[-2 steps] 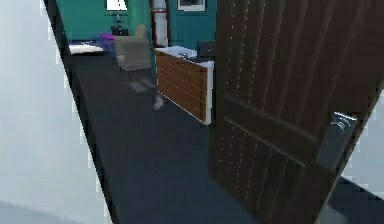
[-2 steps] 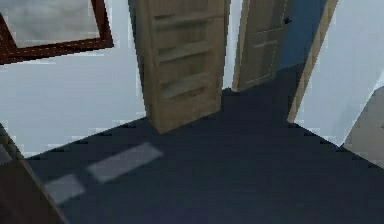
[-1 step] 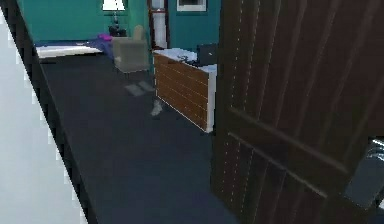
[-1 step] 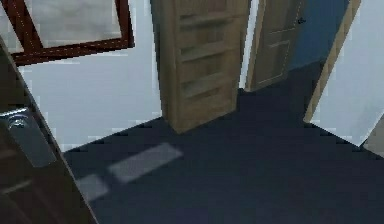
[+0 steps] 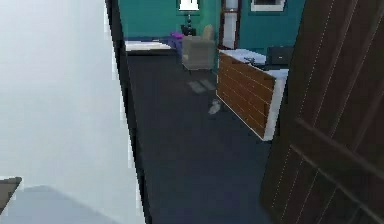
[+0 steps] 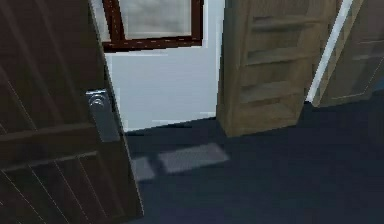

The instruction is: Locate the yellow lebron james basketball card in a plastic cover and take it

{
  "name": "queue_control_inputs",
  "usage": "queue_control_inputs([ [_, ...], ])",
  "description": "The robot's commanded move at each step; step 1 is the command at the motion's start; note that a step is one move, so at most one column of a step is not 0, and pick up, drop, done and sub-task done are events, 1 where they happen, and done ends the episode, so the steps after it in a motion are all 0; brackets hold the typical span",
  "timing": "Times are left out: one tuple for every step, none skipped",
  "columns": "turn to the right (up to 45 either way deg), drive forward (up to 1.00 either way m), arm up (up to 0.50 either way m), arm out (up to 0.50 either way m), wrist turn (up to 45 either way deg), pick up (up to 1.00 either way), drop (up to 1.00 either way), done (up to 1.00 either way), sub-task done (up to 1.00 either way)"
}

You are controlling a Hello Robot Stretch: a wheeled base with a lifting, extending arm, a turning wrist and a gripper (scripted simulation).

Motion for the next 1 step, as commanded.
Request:
queue_control_inputs([
  [0.0, 0.60, 0.00, 0.00, 0.0, 0.00, 0.00, 0.00, 0.00],
])
